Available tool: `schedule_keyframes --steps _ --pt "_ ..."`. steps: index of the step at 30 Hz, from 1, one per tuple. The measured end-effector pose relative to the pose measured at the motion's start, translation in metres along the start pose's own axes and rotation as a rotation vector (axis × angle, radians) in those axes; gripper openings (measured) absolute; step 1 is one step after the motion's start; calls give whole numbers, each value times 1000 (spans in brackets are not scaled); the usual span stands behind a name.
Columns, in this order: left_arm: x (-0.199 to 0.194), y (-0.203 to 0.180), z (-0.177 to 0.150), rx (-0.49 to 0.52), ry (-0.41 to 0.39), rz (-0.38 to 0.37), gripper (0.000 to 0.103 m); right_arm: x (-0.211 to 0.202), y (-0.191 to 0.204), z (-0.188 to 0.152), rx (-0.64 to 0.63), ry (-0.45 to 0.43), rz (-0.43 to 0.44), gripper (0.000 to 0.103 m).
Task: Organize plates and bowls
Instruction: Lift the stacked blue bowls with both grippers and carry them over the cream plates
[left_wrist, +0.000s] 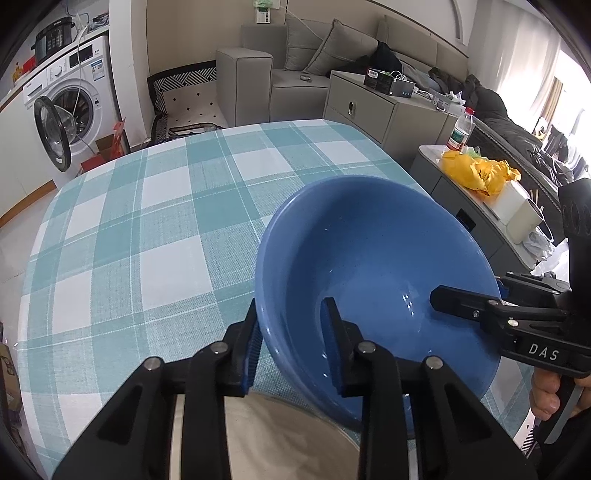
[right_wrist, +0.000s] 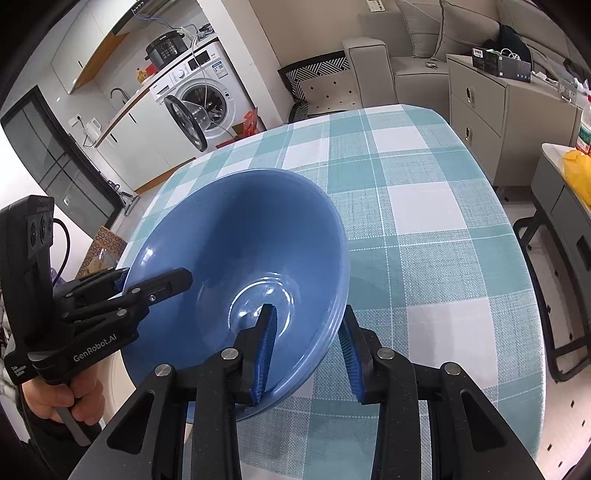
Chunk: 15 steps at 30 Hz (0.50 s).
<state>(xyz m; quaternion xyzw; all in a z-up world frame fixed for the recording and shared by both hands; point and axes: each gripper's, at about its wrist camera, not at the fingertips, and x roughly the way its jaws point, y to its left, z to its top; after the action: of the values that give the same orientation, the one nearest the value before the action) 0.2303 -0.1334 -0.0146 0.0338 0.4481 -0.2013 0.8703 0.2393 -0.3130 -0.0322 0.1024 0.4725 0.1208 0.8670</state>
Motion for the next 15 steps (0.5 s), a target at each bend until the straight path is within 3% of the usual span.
schedule_keyframes --steps 15 --pt "-11 -11 1 10 -17 9 29 -18 -2 0 -6 -29 -23 31"
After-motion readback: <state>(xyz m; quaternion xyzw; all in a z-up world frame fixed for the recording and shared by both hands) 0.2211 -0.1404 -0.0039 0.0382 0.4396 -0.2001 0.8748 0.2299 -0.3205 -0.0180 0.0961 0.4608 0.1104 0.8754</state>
